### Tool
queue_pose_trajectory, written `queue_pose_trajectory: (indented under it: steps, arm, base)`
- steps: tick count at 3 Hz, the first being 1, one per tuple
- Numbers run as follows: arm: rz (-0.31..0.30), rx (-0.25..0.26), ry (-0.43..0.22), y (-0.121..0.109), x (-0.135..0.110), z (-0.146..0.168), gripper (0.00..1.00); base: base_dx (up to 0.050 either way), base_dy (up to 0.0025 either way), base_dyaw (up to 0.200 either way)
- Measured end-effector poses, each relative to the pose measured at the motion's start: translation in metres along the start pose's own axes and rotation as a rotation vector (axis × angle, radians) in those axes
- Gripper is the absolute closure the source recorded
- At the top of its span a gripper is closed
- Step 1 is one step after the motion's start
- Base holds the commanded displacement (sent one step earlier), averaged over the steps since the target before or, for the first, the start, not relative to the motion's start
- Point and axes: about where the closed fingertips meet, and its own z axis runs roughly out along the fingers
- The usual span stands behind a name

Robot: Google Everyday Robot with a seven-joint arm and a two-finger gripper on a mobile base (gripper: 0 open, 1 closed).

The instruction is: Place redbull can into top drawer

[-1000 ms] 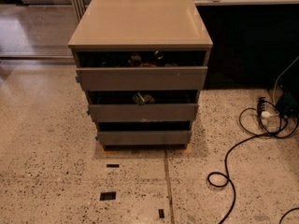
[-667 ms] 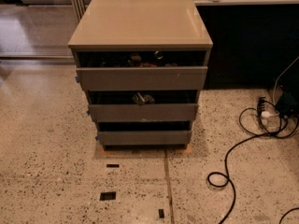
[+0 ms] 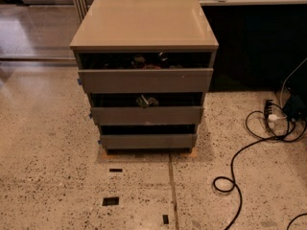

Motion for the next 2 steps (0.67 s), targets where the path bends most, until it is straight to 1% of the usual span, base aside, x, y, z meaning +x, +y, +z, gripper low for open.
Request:
queue_pose_trajectory:
  steps: [1,2]
  arm:
    - [0.127,-0.05,-0.081,0.011,-0.006,0.004,0.0]
    - [0.207,-0.069,-0.115,0.021,-0.04,0.011,0.0]
  base:
    - [0.0,0.0,0.0]
    - [0.0,0.0,0.0]
